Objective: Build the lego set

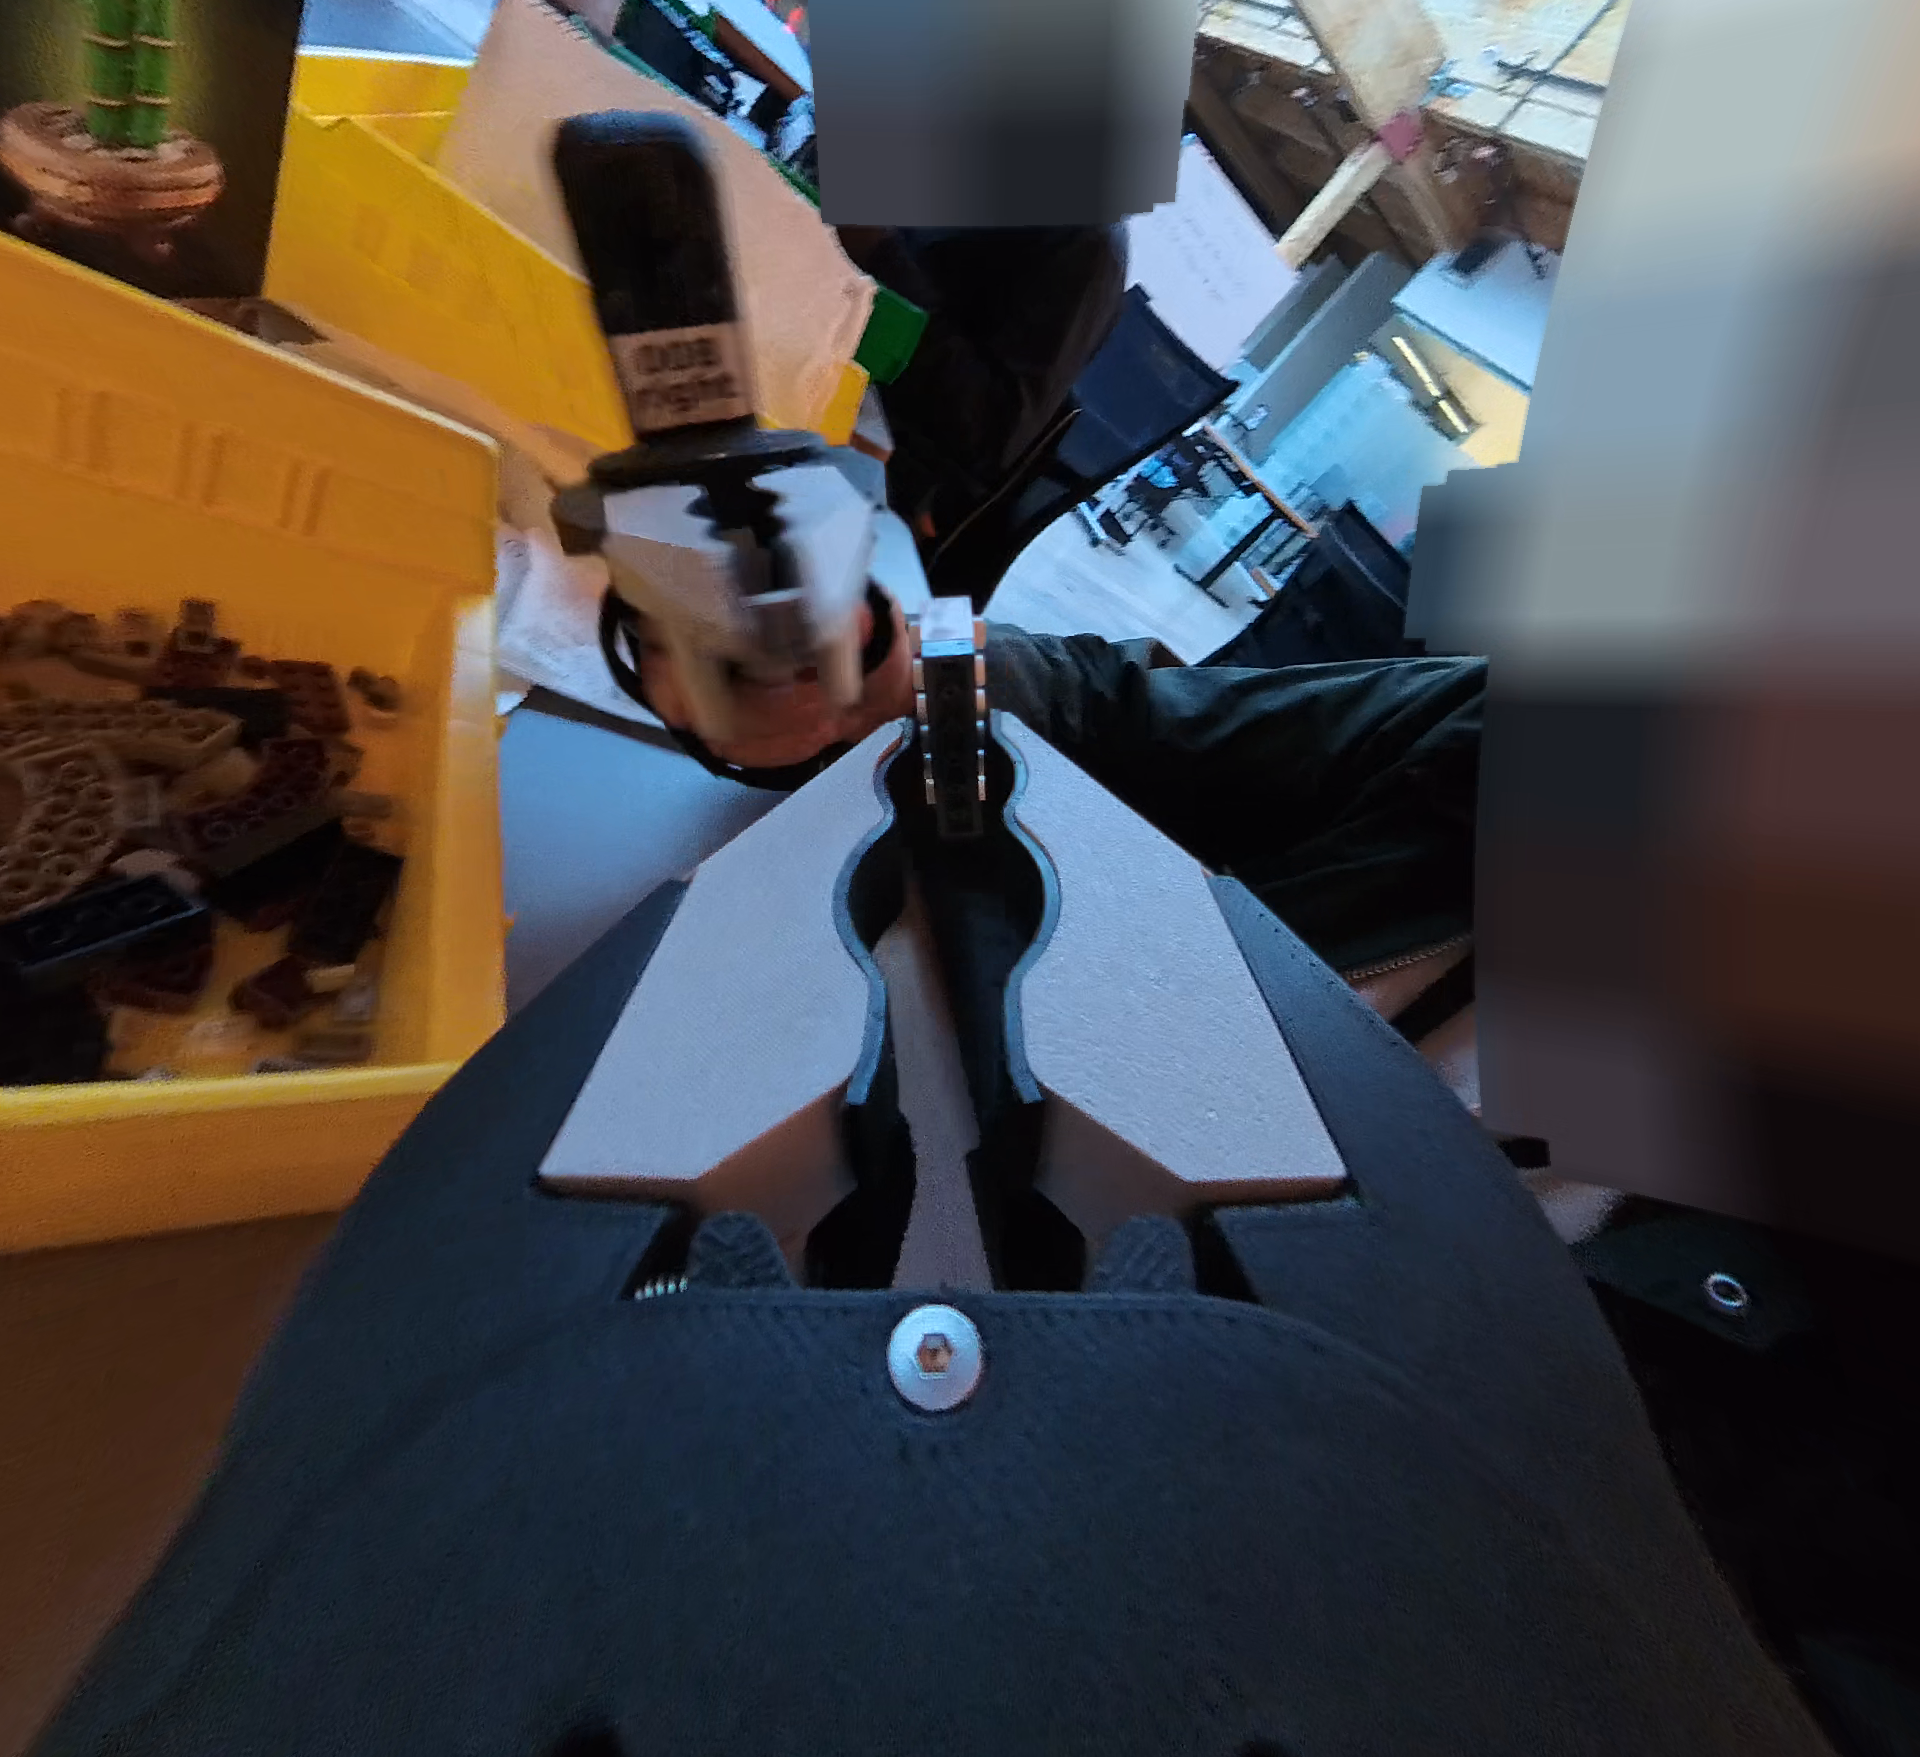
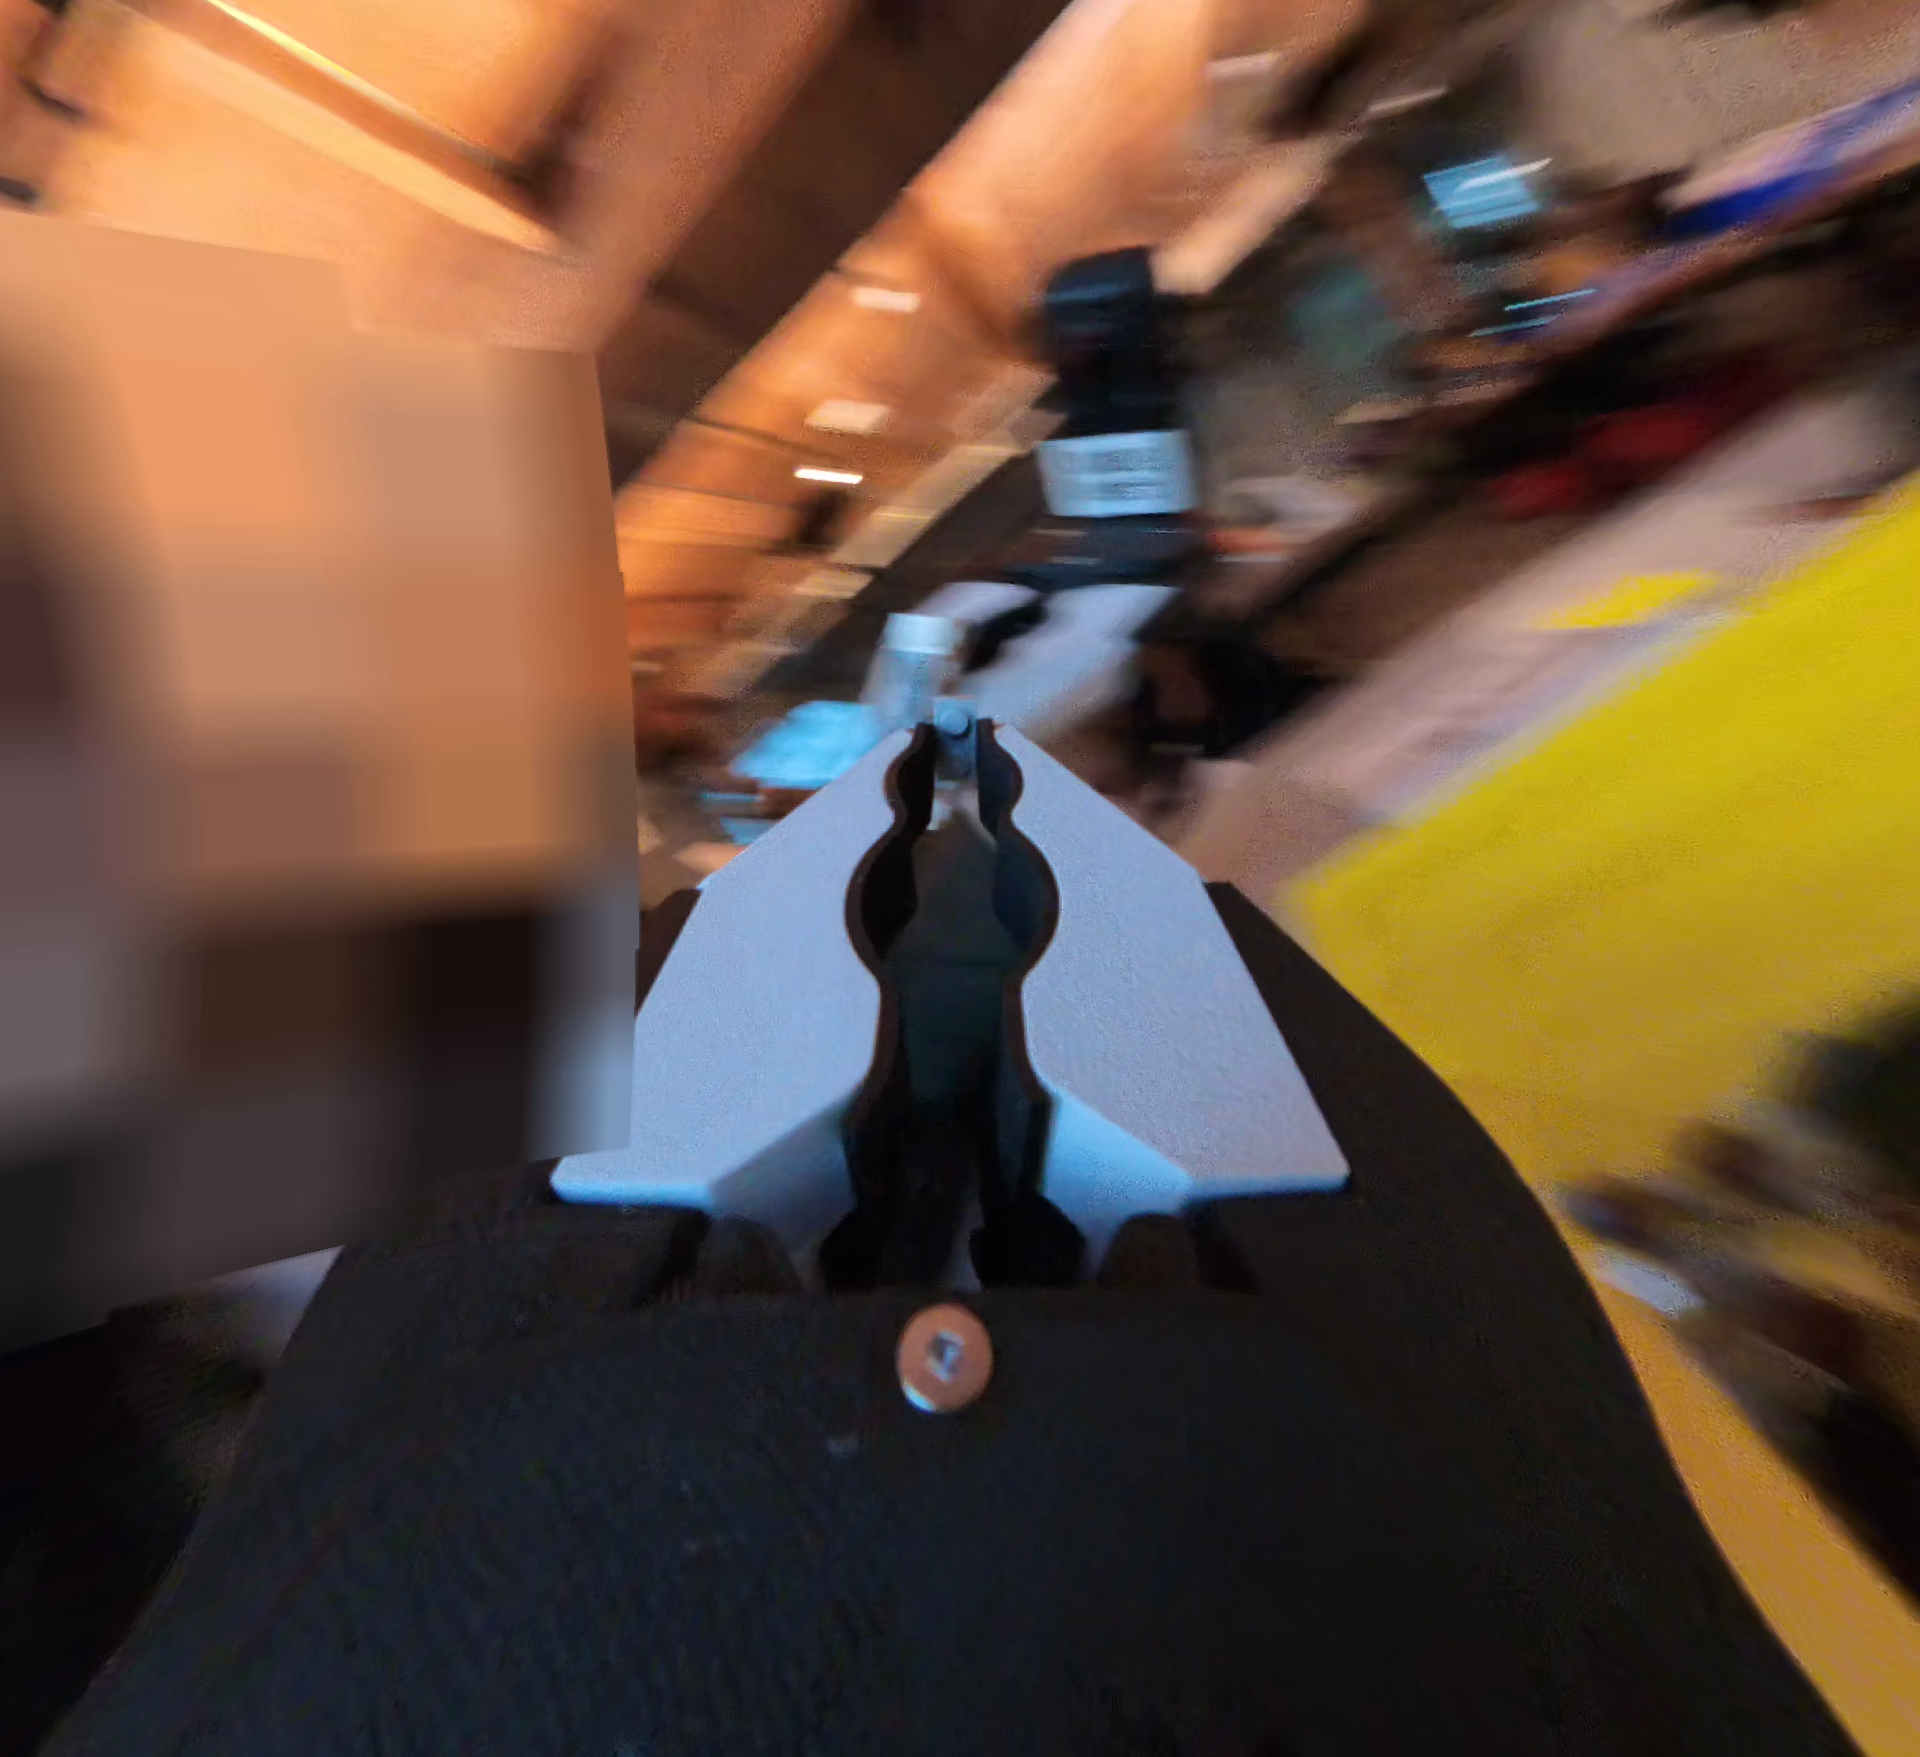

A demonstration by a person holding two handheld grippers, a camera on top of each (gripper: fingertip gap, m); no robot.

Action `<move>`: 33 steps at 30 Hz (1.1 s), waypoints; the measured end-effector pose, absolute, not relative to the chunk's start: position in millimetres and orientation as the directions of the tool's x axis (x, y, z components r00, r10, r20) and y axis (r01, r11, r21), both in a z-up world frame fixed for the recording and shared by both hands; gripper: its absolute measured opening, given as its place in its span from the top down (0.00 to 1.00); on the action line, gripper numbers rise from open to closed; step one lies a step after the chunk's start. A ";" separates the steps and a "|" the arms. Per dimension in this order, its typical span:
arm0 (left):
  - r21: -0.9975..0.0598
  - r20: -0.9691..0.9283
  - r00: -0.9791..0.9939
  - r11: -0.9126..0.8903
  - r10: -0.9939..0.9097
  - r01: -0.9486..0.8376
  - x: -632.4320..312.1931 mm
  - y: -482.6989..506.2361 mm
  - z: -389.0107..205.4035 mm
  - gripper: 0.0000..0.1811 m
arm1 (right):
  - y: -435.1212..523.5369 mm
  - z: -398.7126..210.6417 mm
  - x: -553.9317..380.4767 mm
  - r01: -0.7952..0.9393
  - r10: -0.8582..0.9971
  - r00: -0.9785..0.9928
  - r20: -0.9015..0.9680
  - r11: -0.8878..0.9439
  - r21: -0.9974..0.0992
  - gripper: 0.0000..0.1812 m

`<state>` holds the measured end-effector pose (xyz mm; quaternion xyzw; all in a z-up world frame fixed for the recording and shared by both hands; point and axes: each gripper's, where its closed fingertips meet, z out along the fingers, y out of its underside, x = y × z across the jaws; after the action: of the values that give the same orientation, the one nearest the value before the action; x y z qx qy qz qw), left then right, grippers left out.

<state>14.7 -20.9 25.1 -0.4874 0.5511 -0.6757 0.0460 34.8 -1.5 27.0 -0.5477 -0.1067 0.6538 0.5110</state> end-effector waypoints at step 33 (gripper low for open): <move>-0.742 0.623 -0.405 -0.343 -0.669 -0.576 21.1 -15.0 -9.4 0.94 | 4.6 4.3 14.3 -0.409 0.764 0.318 -0.561 -0.424 -0.808 0.97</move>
<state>21.1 -15.0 -9.4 -0.5441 0.5720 -0.6126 0.0383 14.3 4.6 4.3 -0.6255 -0.1420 0.5663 0.5176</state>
